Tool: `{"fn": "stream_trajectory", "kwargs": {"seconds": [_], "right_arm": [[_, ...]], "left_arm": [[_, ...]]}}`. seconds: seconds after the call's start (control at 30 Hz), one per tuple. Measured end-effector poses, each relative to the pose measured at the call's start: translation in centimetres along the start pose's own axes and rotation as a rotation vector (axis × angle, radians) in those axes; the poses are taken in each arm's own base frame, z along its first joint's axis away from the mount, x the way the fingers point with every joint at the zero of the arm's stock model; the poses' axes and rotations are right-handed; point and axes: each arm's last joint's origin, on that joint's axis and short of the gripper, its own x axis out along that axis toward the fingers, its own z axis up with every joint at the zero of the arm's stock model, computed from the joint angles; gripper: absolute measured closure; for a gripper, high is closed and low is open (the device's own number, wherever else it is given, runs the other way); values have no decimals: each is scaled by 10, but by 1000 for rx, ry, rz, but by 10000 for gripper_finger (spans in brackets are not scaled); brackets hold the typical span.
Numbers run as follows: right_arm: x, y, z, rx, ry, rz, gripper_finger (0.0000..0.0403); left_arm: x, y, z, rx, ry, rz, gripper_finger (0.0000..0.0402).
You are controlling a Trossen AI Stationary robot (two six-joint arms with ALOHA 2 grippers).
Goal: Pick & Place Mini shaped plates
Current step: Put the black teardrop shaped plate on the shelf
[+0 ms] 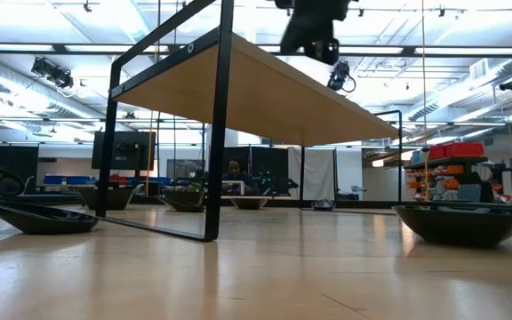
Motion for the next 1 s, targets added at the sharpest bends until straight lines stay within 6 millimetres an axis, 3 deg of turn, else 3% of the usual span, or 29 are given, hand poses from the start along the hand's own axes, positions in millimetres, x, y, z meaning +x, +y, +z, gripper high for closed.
{"fn": "stream_trajectory", "kwargs": {"seconds": [0.43, 0.77, 1.0], "right_arm": [[-11, 17, -55, -64, 53, -34, 403], [-34, 21, -122, -210, 118, 21, 403], [-43, 19, -164, -181, 192, 39, 403]], "left_arm": [[0, 0, 0, 0, 0, 0, 376], [0, 0, 0, 0, 0, 0, 376], [0, 0, 0, 0, 0, 0, 376]]}}
